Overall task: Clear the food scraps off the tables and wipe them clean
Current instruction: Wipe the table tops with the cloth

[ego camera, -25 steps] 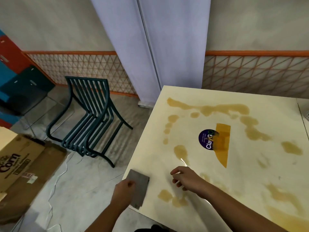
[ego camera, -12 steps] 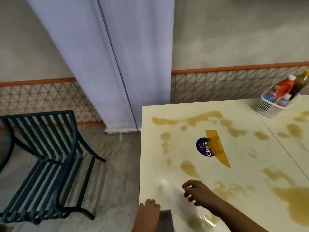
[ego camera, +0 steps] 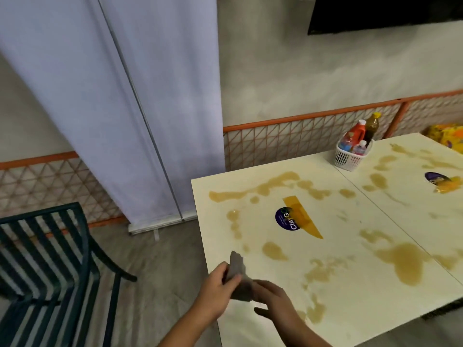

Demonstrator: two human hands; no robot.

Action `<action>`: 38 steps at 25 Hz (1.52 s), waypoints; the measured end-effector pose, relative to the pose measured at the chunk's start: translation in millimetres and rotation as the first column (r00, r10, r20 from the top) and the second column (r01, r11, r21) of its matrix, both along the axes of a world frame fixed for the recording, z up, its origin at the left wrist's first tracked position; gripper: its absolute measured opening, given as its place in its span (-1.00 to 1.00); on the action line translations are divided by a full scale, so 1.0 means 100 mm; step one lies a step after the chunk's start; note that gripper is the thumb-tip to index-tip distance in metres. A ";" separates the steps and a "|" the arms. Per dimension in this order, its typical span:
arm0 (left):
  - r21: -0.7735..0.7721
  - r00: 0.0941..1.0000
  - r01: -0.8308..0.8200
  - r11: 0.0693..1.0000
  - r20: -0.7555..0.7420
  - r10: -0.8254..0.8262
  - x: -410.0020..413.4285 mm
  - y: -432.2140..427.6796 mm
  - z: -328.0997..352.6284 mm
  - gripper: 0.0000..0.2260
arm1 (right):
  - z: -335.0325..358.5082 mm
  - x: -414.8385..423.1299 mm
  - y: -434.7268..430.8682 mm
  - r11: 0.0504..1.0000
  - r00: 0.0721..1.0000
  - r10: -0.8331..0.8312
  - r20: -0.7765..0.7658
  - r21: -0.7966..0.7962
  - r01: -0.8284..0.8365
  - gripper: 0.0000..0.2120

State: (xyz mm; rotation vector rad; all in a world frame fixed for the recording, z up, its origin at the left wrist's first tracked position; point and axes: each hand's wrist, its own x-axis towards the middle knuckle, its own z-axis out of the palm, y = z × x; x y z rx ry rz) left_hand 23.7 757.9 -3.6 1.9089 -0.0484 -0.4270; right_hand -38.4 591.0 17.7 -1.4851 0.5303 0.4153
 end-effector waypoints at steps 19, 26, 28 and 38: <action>0.232 0.942 -0.242 0.942 -0.175 0.285 1.15 0.41 -0.73 -0.88 | -0.85 0.90 0.34 0.874 0.904 -0.144 0.402 -0.376 0.307 -0.55; 0.222 0.795 -0.495 0.840 -0.273 0.541 2.87 0.30 -1.60 -0.45 | -2.18 1.38 0.85 0.251 0.806 0.592 0.014 -0.953 -0.167 -0.53; 0.225 0.749 -0.567 0.792 -0.258 0.610 3.09 0.18 -1.65 -0.33 | -2.19 1.55 0.92 0.139 0.770 0.627 -0.118 -0.956 -0.259 -0.50; 0.340 0.708 -0.655 0.675 -0.037 0.706 3.14 0.14 -1.71 -0.43 | -2.04 4.76 0.68 0.077 0.694 0.696 -0.183 -0.942 -0.326 -0.32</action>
